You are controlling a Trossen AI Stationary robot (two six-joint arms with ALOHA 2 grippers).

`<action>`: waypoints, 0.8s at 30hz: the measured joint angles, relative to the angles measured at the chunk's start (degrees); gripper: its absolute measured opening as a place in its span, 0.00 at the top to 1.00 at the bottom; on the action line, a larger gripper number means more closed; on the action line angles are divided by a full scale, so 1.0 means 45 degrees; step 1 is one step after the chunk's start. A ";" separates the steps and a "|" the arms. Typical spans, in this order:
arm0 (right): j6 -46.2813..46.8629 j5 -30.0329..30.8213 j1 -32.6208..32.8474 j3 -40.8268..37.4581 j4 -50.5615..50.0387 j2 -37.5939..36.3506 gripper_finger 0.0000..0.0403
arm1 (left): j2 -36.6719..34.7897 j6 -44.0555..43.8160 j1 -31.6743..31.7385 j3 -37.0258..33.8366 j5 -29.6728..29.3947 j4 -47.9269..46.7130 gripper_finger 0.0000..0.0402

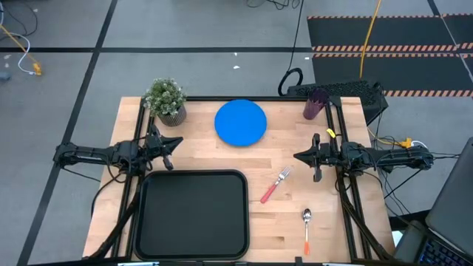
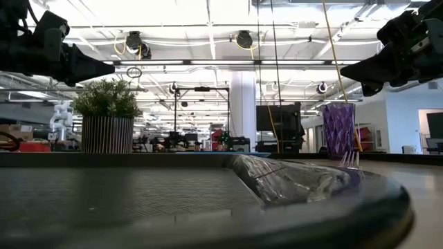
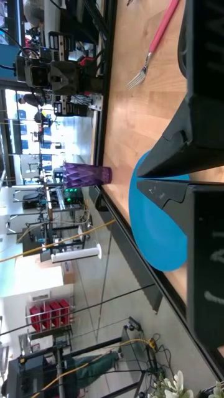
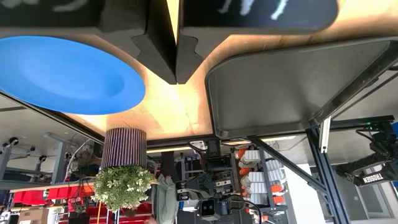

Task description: Pick and place plate/cup/fork/spoon on tray

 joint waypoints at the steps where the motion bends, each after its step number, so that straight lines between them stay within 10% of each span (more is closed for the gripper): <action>1: 0.0000 -0.0001 0.0000 -0.0002 -0.0002 0.0000 1.00 | 0.0000 0.0000 0.0000 0.0000 -0.0004 0.0000 0.95; 24: 0.0000 0.0000 -0.0002 0.0000 0.0000 -0.0003 1.00 | -0.0003 -0.0854 0.0000 0.0000 0.0000 0.0288 0.95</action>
